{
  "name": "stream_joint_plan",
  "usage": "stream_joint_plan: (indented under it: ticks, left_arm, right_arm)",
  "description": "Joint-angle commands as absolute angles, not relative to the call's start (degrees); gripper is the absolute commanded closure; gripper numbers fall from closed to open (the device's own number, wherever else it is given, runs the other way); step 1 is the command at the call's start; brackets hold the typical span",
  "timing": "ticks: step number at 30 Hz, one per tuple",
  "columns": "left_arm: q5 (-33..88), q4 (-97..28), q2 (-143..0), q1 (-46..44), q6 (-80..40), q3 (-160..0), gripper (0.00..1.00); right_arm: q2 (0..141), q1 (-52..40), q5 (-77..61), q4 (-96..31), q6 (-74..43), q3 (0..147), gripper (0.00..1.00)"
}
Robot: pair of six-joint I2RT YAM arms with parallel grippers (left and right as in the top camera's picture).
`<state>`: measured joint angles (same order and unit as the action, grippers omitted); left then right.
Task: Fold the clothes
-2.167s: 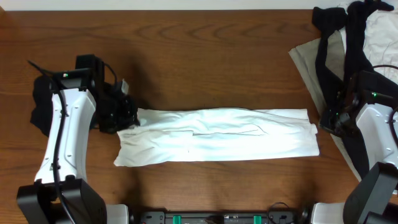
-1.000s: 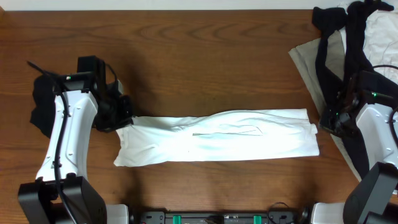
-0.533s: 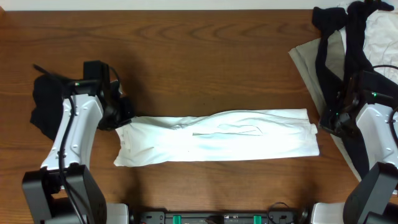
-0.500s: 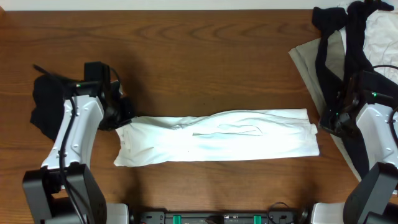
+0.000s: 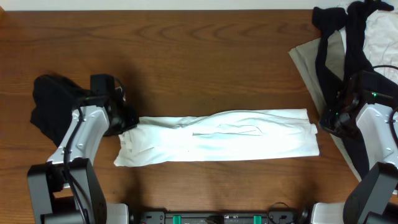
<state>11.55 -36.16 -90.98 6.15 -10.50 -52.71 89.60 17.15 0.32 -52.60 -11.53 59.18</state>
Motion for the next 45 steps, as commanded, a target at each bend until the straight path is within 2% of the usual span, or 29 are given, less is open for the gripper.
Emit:
stream_joint_plan:
  ticks: [1, 10, 27, 29, 31, 32, 42, 45]
  left_arm:
    - [10.63, -34.79, -91.44, 6.02, -10.39, -50.19, 0.77]
    - [10.63, -34.41, -91.44, 6.02, -10.41, -49.69, 0.76]
    - [10.66, -35.07, -91.44, 6.02, -10.41, -49.69, 0.75]
    - [10.66, -35.09, -91.44, 6.02, -10.41, -49.69, 0.75]
    - [10.63, -35.09, -91.44, 6.02, -10.41, -49.69, 0.75]
    - [10.66, -35.09, -91.44, 6.02, -10.41, -49.69, 0.75]
    - [10.66, -35.33, -91.44, 6.02, -10.41, -49.69, 0.75]
    - [10.63, -35.73, -91.44, 6.02, -10.39, -49.69, 0.75]
  right_arm:
    - [88.53, 17.19, -1.04, -52.01, -11.97, 59.02, 0.87]
    - [89.47, 17.02, -7.60, -46.85, -11.94, 56.23, 0.85]
    - [92.53, 16.64, -8.03, -42.85, -11.07, 50.54, 0.85]
    - [92.53, 16.64, -8.93, -43.51, -11.05, 50.54, 0.83]
    - [92.53, 16.64, -10.33, -44.36, -10.39, 50.54, 0.73]
    - [92.53, 16.64, -11.07, -44.69, -10.02, 50.54, 0.72]
    - [92.53, 16.64, -11.60, -47.33, -10.00, 50.54, 0.70]
    - [92.53, 16.64, -11.35, -46.96, -9.98, 50.43, 0.67]
